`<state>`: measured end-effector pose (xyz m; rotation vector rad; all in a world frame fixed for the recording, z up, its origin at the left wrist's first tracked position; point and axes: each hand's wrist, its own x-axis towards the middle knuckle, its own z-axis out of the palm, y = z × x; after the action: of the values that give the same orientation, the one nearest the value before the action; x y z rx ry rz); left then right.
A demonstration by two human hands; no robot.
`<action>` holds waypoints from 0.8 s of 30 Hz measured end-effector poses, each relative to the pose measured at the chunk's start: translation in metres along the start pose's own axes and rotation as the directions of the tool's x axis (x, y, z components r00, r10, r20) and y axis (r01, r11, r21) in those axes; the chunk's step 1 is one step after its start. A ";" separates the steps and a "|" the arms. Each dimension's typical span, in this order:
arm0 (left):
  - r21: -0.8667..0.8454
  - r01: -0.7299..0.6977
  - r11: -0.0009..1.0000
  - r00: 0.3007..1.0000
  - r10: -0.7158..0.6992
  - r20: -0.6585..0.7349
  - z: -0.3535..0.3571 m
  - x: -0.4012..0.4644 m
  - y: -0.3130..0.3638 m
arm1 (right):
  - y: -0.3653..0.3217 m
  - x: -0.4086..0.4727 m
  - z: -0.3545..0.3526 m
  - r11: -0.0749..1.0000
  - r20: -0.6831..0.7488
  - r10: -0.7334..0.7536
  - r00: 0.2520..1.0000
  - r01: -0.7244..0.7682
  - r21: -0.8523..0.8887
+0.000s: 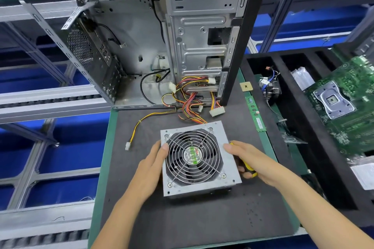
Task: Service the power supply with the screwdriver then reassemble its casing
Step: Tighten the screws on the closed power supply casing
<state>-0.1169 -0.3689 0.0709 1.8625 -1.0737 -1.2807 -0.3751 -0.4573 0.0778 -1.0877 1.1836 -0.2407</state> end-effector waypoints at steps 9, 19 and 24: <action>-0.078 -0.260 0.962 0.937 0.232 -0.262 0.039 -0.031 0.014 | -0.005 -0.015 0.035 0.838 -0.443 -0.510 0.737 0.309 -0.451; -0.044 -0.310 0.950 0.923 0.290 -0.252 0.038 -0.027 0.015 | 0.009 -0.003 0.043 0.832 -0.431 -0.549 0.716 0.418 -0.365; -0.042 -0.352 0.935 0.935 0.349 -0.062 0.020 -0.027 0.004 | 0.003 -0.005 0.039 0.822 -0.393 -0.534 0.748 0.352 -0.447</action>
<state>-0.1424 -0.3482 0.0790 1.5678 -1.2634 -1.0339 -0.3457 -0.4308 0.0776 -1.6989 1.4434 -0.7613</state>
